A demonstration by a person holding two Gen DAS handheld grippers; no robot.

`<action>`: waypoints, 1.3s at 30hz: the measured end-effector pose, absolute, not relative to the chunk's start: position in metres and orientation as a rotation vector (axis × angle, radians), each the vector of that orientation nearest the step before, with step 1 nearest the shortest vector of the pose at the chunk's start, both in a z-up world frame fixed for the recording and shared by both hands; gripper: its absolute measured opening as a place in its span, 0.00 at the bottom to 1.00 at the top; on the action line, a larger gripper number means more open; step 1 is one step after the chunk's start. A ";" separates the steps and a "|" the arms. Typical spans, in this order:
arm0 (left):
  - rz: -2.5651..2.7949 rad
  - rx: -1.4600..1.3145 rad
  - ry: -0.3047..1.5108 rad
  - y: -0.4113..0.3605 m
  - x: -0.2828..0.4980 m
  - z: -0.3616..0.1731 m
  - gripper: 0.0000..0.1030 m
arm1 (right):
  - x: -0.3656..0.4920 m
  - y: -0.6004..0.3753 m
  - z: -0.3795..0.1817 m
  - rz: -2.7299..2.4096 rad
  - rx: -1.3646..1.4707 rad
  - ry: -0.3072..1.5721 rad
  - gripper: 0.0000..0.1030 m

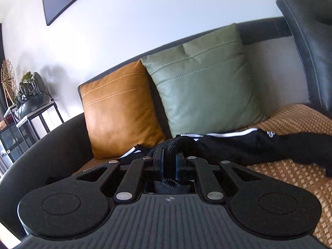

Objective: Fold clothes

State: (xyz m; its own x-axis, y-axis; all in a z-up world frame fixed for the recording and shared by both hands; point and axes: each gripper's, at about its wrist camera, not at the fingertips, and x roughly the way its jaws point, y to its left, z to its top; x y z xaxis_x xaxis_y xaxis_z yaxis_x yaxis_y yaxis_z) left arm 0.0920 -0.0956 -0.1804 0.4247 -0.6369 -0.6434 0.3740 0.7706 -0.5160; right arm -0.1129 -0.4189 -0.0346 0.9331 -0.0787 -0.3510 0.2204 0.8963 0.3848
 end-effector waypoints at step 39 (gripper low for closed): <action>-0.830 -0.019 0.840 0.004 0.017 -0.170 0.82 | -0.226 -0.406 -0.136 -0.202 0.531 0.769 0.55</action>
State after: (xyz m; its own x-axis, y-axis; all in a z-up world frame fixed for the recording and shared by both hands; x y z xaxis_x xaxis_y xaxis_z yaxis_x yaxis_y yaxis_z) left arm 0.0174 0.0036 -0.1703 0.3805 -0.6572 -0.6507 0.6427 0.6938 -0.3249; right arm -0.2264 -0.4062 -0.1364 0.7073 0.0170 -0.7068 0.3614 0.8505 0.3821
